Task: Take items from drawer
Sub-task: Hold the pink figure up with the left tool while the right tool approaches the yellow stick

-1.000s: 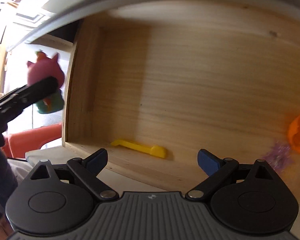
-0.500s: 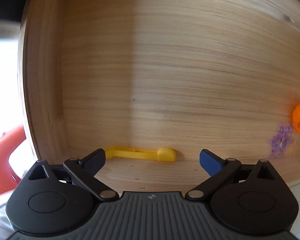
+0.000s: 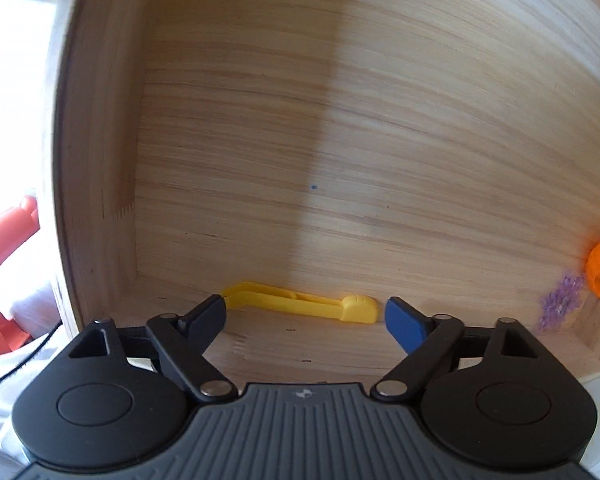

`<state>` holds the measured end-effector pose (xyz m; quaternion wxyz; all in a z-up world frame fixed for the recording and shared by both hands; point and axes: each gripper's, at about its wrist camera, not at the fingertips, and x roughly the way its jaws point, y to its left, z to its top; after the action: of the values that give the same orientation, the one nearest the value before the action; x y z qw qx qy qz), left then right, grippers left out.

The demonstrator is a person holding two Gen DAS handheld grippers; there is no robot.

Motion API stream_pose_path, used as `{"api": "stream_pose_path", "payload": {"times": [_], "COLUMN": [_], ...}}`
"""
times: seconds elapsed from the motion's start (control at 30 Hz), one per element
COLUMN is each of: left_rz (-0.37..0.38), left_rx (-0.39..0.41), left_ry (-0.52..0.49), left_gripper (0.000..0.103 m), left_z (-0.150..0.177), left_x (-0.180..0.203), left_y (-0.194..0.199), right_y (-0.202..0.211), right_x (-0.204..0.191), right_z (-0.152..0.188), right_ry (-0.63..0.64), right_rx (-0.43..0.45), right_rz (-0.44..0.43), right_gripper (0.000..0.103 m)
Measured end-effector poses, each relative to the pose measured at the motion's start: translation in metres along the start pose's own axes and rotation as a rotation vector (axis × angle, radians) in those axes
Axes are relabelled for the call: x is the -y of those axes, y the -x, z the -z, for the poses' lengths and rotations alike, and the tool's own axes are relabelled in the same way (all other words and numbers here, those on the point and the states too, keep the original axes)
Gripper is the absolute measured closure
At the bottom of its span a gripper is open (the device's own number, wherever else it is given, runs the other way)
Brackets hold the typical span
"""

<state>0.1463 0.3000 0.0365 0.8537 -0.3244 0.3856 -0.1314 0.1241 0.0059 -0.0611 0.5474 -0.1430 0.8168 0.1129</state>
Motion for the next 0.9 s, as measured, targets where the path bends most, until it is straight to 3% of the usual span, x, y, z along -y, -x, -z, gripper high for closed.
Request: {"api": "stream_pose_path", "payload": {"times": [0.13, 0.2, 0.3, 0.33, 0.37, 0.5, 0.6, 0.8, 0.9], "left_rz": [-0.012, -0.02, -0.037, -0.04, -0.045, -0.064, -0.08, -0.142, -0.174], "left_rx": [-0.002, -0.007, -0.018, -0.023, -0.029, -0.064, -0.085, -0.085, -0.081], "left_ry": [0.022, 0.024, 0.02, 0.013, 0.01, 0.014, 0.008, -0.012, 0.005], "left_gripper": [0.063, 0.063, 0.063, 0.063, 0.063, 0.063, 0.063, 0.063, 0.063], "left_z": [0.001, 0.002, 0.003, 0.003, 0.003, 0.0, 0.001, 0.0, -0.001], "left_x": [-0.001, 0.0, 0.004, 0.005, 0.006, 0.01, 0.017, 0.04, 0.044], "left_y": [-0.001, -0.003, -0.007, -0.01, -0.012, -0.027, -0.036, -0.042, -0.045], "right_y": [0.014, 0.022, 0.027, 0.024, 0.022, 0.022, 0.014, 0.012, 0.018], "right_x": [0.012, 0.016, 0.01, 0.009, 0.011, 0.022, 0.03, 0.052, 0.045], "right_z": [0.016, 0.027, 0.061, 0.072, 0.08, 0.097, 0.116, 0.144, 0.133], "right_ry": [0.107, 0.235, 0.589, 0.674, 0.735, 0.95, 1.14, 1.474, 1.373], "right_rx": [0.049, 0.1, 0.247, 0.265, 0.284, 0.375, 0.455, 0.439, 0.345], "right_rz": [-0.03, -0.055, 0.116, 0.163, 0.181, 0.13, 0.178, 0.202, 0.1], "right_gripper": [0.026, 0.031, 0.044, 0.054, 0.057, 0.059, 0.059, 0.059, 0.057]}}
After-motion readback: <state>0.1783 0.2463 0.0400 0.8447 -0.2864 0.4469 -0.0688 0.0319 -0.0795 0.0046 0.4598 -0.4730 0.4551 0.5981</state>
